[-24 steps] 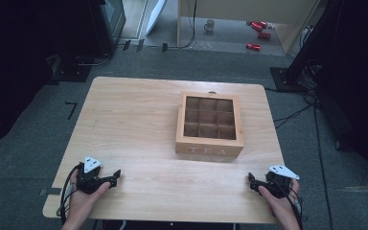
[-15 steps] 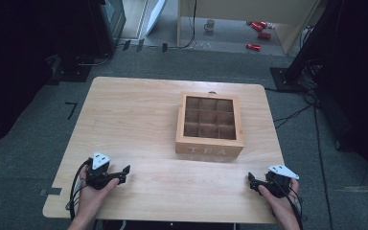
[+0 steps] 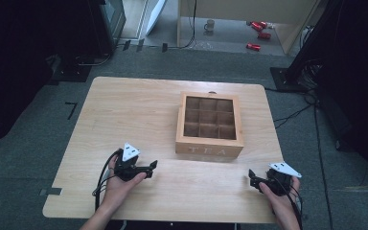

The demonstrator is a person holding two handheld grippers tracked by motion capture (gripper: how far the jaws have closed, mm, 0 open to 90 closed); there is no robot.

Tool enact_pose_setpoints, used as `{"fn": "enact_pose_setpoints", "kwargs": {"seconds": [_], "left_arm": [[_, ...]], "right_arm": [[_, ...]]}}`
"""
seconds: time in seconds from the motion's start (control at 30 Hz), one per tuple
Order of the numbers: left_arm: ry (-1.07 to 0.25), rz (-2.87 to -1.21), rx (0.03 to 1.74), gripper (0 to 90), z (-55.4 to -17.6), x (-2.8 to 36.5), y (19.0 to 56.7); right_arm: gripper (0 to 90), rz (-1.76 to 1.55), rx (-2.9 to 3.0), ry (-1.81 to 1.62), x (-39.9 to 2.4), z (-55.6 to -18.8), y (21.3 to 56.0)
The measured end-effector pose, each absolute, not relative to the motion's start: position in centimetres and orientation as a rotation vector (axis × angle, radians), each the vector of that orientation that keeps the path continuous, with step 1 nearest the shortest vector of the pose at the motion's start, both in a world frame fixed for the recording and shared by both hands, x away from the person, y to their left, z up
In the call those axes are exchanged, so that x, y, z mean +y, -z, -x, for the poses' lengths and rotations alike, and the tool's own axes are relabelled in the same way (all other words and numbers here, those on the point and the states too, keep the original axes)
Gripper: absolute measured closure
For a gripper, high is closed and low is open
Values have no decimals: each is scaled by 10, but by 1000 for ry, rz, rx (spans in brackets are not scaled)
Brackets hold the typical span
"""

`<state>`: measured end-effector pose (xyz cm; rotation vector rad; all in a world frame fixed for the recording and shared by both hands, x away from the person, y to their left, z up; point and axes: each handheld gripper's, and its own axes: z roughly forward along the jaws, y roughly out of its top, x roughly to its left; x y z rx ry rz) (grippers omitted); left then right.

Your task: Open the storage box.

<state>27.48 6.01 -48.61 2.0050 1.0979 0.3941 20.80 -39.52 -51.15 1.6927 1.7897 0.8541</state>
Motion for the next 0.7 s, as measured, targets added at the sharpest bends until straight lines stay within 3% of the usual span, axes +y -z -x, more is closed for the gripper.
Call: {"fn": "enact_pose_setpoints", "kwargs": {"seconds": [0.4,0.7], "left_arm": [[-336,-2027,1001,167,-292,7,483],[-349,-2025,985,341,-300,-11,481]], "right_arm": [[96,-1621,1805,-915,-376,-220,496],[96,-1605,1802,-928,-372,-229,490]]}}
